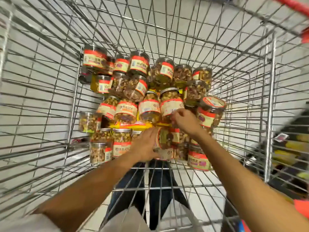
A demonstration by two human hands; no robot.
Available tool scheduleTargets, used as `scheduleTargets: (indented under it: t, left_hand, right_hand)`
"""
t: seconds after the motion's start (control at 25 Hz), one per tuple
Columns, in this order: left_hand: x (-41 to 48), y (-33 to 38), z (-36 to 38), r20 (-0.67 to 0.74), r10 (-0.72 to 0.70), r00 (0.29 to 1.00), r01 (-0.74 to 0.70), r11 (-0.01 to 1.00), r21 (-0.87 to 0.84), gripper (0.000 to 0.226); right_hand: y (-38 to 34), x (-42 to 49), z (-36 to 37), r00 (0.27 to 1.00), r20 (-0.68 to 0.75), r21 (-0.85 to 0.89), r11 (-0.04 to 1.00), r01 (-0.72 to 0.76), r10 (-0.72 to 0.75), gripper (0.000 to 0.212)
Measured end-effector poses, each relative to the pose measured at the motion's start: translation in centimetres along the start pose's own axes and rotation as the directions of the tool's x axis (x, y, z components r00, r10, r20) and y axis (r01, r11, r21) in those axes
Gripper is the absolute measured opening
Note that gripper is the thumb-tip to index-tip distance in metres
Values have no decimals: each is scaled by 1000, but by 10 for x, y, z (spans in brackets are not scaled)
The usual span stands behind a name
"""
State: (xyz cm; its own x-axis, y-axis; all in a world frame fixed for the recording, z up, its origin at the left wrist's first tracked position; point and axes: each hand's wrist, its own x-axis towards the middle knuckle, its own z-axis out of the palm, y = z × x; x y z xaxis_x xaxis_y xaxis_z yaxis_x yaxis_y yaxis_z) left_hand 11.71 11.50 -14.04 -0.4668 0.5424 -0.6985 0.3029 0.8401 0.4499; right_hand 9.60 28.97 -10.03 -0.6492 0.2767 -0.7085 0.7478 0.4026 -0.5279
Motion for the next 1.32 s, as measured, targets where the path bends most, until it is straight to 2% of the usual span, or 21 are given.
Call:
scheduleTargets:
  t: [0.12,0.28,0.32,0.36,0.4,0.44,0.48,0.52,0.56,0.6,0.64,0.72,0.84,0.96,1.0,1.04,1.08,1.12,1.16,1.24,1.32]
  left_hand:
    - [25,-2,23,-116,47,992,-45,999,26,95]
    - [27,-2,-3,-84,51,995,-48,998,35,87]
    - [22,-2,-19,-133,143,981,-133,988,80,87]
    - [18,-2,-30,-226,314,922,-277,944,180,87]
    - [13,-3,-44,-298,484,823,-405,867,292,84]
    - [11,-5,-55,-343,588,733,-454,798,397,77]
    - [13,-9,-65,-379,596,708,-413,785,462,68]
    - [18,-16,-77,-440,487,755,-293,850,438,60]
    - [29,-24,-87,-492,265,829,-118,944,309,58]
    - [43,-34,-100,-537,0,843,63,993,99,58]
    - [60,-48,-107,-586,-177,791,168,983,-71,61]
    - [96,-60,-115,-532,-396,748,287,916,-279,75]
    - [140,-52,-97,-395,-563,726,498,827,-262,100]
    - [150,-52,-95,-405,-600,689,560,796,-227,95]
    - [148,-59,-99,-367,-604,708,529,797,-291,89]
    - [143,-66,-105,-285,-603,745,454,772,-446,80]
    - [132,-69,-113,-136,-568,811,353,662,-661,67]
    - [113,-63,-121,36,-485,874,298,474,-829,54]
    - [89,-53,-127,130,-377,917,260,318,-912,43]
    - [39,-25,-141,162,-180,970,194,180,-964,39]
    - [-10,10,-159,142,13,990,140,101,-985,52]
  right_hand:
    - [9,23,-8,995,95,108,994,-21,11,30]
    - [12,44,-15,988,151,43,998,-37,30,42]
    - [9,49,-14,979,195,69,995,-70,55,49]
    - [6,53,-14,958,265,104,984,-146,114,58]
    - [0,55,-12,906,378,164,950,-266,189,63]
    - [-6,56,-9,828,513,254,881,-399,227,65]
    - [-12,58,-6,762,616,357,791,-497,201,70]
    - [-17,62,-2,735,663,452,707,-544,142,73]
    - [-21,67,2,743,662,529,642,-556,97,75]
    - [-24,73,3,766,637,588,592,-551,81,74]
    - [-25,79,5,789,610,639,544,-544,73,74]
    - [-23,90,6,838,545,745,442,-500,30,77]
    - [-15,97,5,856,515,819,321,-476,-43,83]
    - [-6,94,-5,883,468,850,293,-437,-40,85]
    - [-3,89,-10,892,451,860,276,-429,-22,85]
    - [-2,81,-16,903,430,871,265,-413,-9,85]
    - [-2,73,-23,912,410,880,261,-396,0,85]
    - [-4,63,-32,920,391,889,256,-379,5,86]
    - [-7,47,-41,931,365,902,246,-354,1,86]
    - [-17,5,-63,961,273,939,229,-257,-38,85]
    - [-25,-50,-85,985,135,980,164,-116,-110,85]
